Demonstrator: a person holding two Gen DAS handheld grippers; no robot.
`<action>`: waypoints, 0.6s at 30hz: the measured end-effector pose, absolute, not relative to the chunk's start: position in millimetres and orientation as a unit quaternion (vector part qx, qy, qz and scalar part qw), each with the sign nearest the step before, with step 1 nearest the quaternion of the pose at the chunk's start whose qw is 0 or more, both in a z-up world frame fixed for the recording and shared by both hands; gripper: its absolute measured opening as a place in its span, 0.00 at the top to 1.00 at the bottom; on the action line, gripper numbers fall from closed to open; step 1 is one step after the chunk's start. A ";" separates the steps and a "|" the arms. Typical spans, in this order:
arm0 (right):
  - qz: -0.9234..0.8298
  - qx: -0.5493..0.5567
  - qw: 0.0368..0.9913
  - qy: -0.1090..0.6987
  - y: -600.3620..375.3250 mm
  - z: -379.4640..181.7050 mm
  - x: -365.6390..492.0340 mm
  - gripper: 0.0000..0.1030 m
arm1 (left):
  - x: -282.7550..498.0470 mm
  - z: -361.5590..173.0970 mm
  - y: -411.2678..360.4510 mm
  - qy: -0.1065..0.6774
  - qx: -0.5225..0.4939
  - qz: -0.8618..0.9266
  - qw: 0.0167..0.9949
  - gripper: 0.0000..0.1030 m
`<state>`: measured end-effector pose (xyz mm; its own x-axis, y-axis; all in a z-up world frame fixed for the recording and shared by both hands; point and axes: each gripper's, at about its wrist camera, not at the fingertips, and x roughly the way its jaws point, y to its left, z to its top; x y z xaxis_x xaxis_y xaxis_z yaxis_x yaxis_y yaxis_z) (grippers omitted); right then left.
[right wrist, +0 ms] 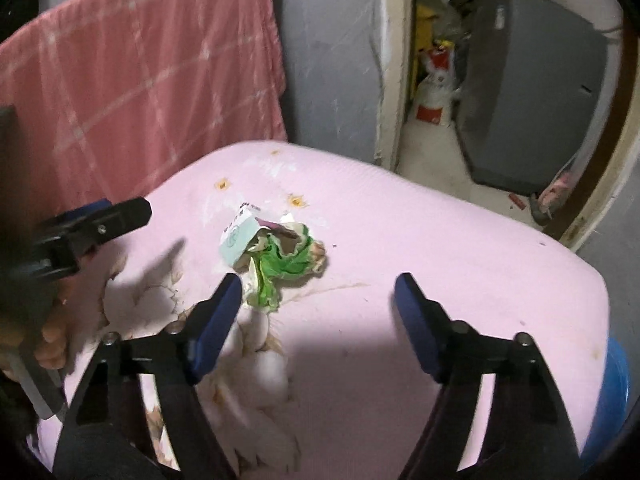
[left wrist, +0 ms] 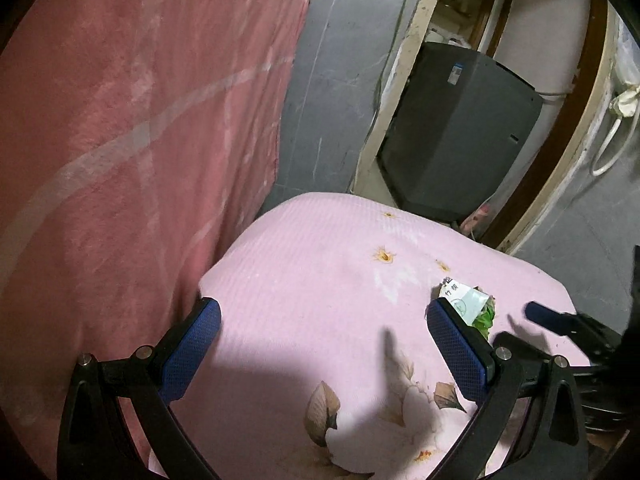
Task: Collect trash
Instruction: 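Grasp the green vegetable scrap with right tool while left tool grasps the paper packet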
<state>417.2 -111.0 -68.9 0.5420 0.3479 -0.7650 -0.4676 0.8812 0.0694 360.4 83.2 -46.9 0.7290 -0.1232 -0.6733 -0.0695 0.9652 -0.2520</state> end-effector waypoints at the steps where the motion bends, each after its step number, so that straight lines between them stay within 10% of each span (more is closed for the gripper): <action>1: 0.237 -0.073 0.871 0.424 -107.5 -71.7 421.2 0.33 | 361.4 -46.1 84.3 0.369 -0.132 -0.015 0.920 0.02; 5: 0.253 -0.077 0.857 0.442 -98.3 -79.3 431.9 0.38 | 362.6 -44.6 84.4 0.372 -0.135 -0.020 0.918 0.02; 10: 0.269 -0.072 0.848 0.451 -101.2 -79.4 434.0 0.71 | 366.6 -42.6 81.6 0.375 -0.131 -0.031 0.917 0.02; 18: 0.270 -0.081 0.845 0.455 -127.9 -74.8 415.9 0.76 | 374.1 -40.7 63.9 0.389 -0.129 -0.062 0.910 0.02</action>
